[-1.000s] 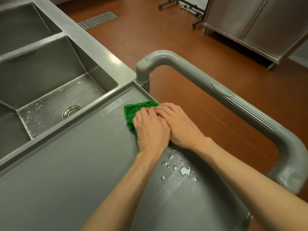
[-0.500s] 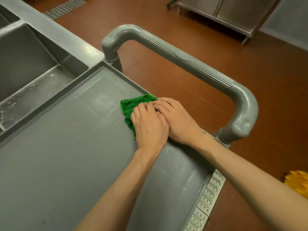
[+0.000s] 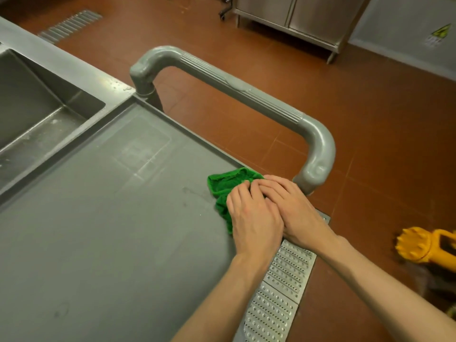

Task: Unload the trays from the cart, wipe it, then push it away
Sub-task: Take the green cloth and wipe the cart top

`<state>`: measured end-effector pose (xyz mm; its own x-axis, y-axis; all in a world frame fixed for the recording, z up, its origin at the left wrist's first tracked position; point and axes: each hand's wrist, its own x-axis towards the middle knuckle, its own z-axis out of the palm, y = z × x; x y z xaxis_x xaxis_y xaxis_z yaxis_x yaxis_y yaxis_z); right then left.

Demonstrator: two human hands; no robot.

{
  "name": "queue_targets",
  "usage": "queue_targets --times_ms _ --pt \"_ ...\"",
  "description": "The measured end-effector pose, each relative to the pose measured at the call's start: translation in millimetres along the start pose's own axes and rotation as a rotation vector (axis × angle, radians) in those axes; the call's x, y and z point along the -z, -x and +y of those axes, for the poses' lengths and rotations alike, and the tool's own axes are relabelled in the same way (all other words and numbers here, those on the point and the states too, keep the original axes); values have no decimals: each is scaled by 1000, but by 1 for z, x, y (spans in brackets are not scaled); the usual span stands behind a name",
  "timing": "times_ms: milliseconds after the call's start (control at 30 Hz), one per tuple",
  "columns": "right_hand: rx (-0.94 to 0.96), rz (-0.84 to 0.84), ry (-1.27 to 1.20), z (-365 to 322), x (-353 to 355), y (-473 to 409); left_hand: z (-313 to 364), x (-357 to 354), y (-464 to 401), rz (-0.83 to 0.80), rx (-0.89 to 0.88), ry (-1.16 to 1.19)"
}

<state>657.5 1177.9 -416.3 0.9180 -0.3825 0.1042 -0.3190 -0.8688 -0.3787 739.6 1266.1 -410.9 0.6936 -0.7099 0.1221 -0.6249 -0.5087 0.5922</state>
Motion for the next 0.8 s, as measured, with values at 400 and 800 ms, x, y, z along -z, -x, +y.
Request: queue_targets --times_ms 400,800 --pt "-251 118 -138 -14 -10 89 27 -4 60 -147 -131 -6" --pt "-350 248 -130 -31 -22 73 10 5 44 -198 -189 39"
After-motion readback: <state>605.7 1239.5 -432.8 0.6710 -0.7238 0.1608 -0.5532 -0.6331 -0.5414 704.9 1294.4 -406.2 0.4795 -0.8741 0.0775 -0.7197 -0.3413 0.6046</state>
